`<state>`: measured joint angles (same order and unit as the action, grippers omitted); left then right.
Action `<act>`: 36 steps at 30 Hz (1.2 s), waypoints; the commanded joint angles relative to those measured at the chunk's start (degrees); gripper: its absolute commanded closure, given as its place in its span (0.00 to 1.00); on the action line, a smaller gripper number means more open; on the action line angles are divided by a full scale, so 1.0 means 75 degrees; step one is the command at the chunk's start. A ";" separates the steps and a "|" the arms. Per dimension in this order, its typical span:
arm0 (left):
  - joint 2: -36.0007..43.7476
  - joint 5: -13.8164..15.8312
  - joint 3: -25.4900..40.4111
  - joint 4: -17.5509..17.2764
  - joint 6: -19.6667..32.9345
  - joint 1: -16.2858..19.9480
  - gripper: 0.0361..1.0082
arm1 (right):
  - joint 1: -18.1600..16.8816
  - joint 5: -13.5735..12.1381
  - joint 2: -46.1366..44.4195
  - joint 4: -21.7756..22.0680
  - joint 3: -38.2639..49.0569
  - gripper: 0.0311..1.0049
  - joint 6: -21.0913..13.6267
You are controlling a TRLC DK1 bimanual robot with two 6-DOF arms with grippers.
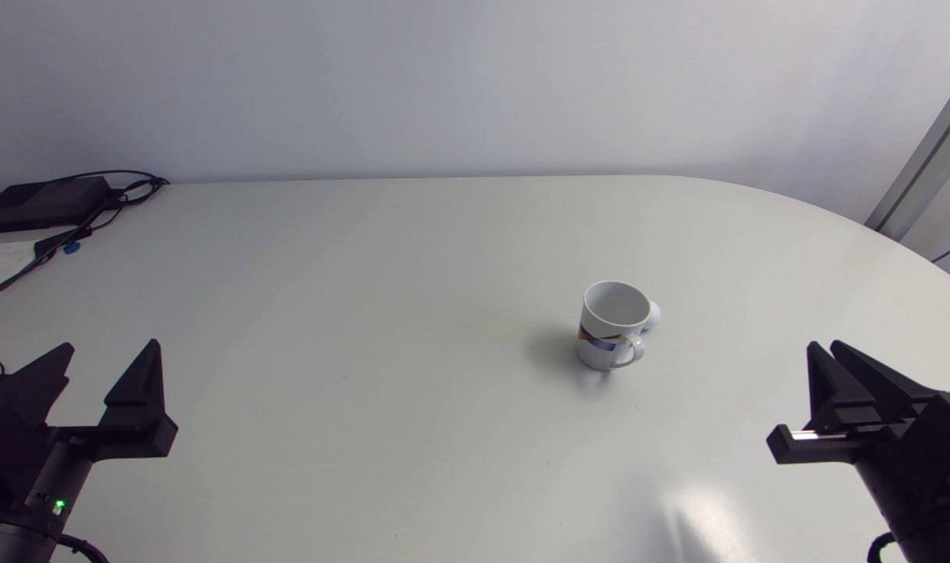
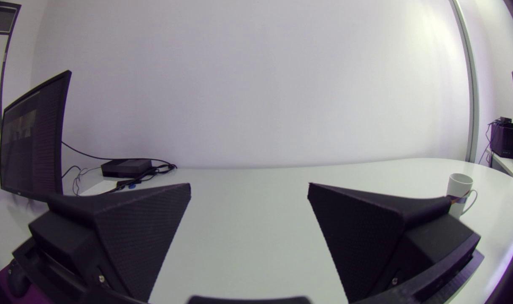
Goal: Pick up the white golf ball from the table and place it into the cup.
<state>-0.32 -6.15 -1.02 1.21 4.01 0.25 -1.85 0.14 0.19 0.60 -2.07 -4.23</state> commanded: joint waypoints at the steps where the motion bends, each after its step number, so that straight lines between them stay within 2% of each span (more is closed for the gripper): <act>1: 0.0124 0.0082 0.0136 -0.0045 0.0063 -0.0045 0.02 | 0.0035 -0.0054 0.0104 -0.0209 0.0275 0.03 0.0095; 2: 0.0124 0.0082 0.0136 -0.0045 0.0063 -0.0045 0.02 | 0.0047 -0.0066 -0.0072 -0.0162 0.0217 0.04 0.0083; 3: 0.0124 0.0082 0.0136 -0.0045 0.0063 -0.0045 0.02 | 0.0141 -0.0066 -0.0072 -0.0525 -0.0240 0.04 0.0083; 20: 0.0124 0.0082 0.0136 -0.0045 0.0063 -0.0045 0.02 | 0.0352 -0.0066 0.0116 -0.1170 -0.1354 0.04 0.0048; 26: 0.0124 0.0082 0.0136 -0.0045 0.0063 -0.0045 0.02 | 0.0352 -0.0066 0.0702 -0.1229 -0.1834 0.04 0.0048; 36: 0.0124 0.0082 0.0136 -0.0045 0.0063 -0.0045 0.02 | 0.0352 -0.0042 0.2975 -0.1322 -0.3170 0.04 0.0060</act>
<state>-0.32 -6.15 -1.02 1.21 4.01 0.25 0.45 -0.03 19.22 -8.75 -23.77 -4.23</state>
